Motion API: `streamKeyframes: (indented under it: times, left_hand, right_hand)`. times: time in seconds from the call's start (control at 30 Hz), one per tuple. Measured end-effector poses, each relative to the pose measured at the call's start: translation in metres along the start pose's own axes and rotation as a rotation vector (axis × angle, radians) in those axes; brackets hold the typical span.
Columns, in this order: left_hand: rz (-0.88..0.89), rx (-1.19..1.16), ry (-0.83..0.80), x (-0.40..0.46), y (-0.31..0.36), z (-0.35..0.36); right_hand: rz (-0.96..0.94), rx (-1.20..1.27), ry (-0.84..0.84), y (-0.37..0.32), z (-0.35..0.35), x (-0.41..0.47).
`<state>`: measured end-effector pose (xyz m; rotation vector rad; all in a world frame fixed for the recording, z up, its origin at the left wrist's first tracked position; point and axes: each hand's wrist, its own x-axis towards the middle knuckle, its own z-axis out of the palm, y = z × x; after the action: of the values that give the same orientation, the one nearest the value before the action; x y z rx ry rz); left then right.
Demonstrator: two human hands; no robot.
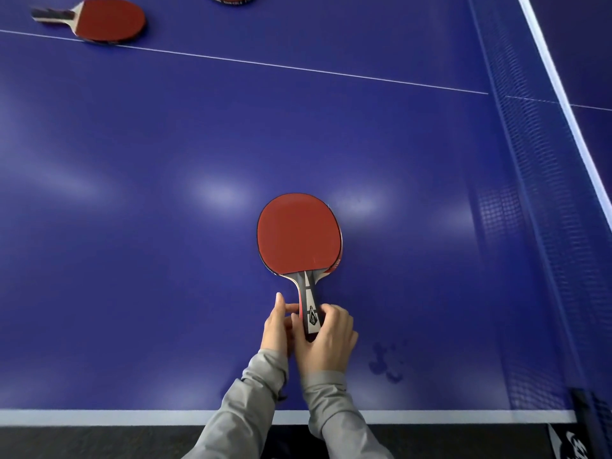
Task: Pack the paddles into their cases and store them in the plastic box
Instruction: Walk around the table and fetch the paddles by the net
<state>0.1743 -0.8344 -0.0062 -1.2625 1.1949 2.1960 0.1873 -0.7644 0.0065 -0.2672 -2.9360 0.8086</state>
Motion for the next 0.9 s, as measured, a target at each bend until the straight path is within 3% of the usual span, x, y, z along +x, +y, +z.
streamKeyframes:
  times: [0.23, 0.37, 0.47, 0.73, 0.9]
  left_hand:
    - [0.023, 0.117, 0.043, -0.011, 0.005, 0.011]
    - [0.049, 0.518, 0.117, -0.016, 0.005, 0.029]
    - [0.043, 0.674, 0.186, -0.012, 0.004, 0.036]
    - [0.109, 0.749, 0.233, -0.012, 0.007, 0.029]
    - [0.181, 0.711, 0.179, -0.014, 0.009, 0.018]
  right_hand:
    - [-0.041, 0.115, -0.019, 0.031, -0.022, -0.001]
    - [0.037, 0.094, 0.007, 0.054, -0.037, 0.013]
    - [0.079, 0.091, -0.038, 0.063, -0.046, 0.023]
    - [0.104, 0.084, -0.055, 0.071, -0.059, 0.033]
    - [0.129, 0.067, -0.069, 0.078, -0.062, 0.025]
